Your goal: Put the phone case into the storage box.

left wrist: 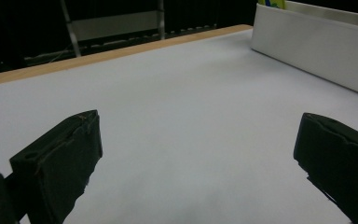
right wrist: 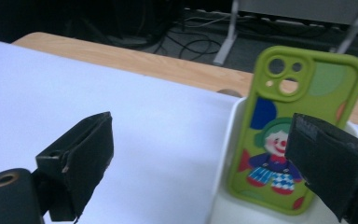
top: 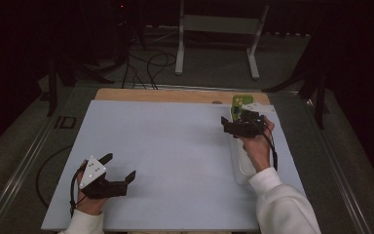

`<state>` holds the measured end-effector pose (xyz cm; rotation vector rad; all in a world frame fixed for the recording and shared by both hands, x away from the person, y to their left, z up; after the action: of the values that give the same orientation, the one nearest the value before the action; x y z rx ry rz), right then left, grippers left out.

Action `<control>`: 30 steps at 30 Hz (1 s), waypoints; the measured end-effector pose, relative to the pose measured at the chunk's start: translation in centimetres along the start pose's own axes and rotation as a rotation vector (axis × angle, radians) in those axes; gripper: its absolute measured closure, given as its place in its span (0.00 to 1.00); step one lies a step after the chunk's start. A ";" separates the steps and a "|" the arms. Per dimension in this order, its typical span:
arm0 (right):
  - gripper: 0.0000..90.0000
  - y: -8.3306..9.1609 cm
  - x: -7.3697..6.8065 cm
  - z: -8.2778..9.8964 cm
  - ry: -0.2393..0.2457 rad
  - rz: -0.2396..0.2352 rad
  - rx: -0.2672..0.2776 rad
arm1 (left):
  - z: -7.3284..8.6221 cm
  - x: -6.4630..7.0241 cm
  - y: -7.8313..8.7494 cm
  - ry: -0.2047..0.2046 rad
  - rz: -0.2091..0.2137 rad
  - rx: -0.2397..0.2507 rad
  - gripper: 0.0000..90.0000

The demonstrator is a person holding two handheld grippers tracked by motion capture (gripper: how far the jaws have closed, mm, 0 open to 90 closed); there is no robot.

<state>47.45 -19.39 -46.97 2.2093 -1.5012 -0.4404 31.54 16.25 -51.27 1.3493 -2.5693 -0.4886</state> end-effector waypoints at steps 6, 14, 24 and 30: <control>0.09 1.4 -1.7 0.7 0.019 -0.059 0.003 | 0.0 0.1 0.0 -0.002 0.002 -0.001 0.02; 0.09 2.9 -4.0 2.1 0.022 -0.134 0.005 | 0.0 0.0 0.0 -0.001 0.000 0.000 0.01; 0.09 5.2 -6.2 2.9 0.016 -0.217 0.032 | -0.1 0.0 0.0 -0.002 -0.001 0.004 0.01; 0.09 6.3 -6.9 3.5 0.039 -0.227 0.054 | -0.2 -0.1 0.1 0.001 -0.001 0.010 0.01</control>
<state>38.19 -15.60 -46.59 2.4277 -1.2616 -0.4276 31.54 16.34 -51.03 1.3535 -2.5738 -0.4763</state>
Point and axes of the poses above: each handheld gripper's, and its own axes: y roughly backward along the jaws, z roughly out of its underside, x roughly to its right, the point moved 10 cm from there along -y, roughly forward along the jaws, and after that the axes turned 1 degree about -x, right-handed, at the moved point
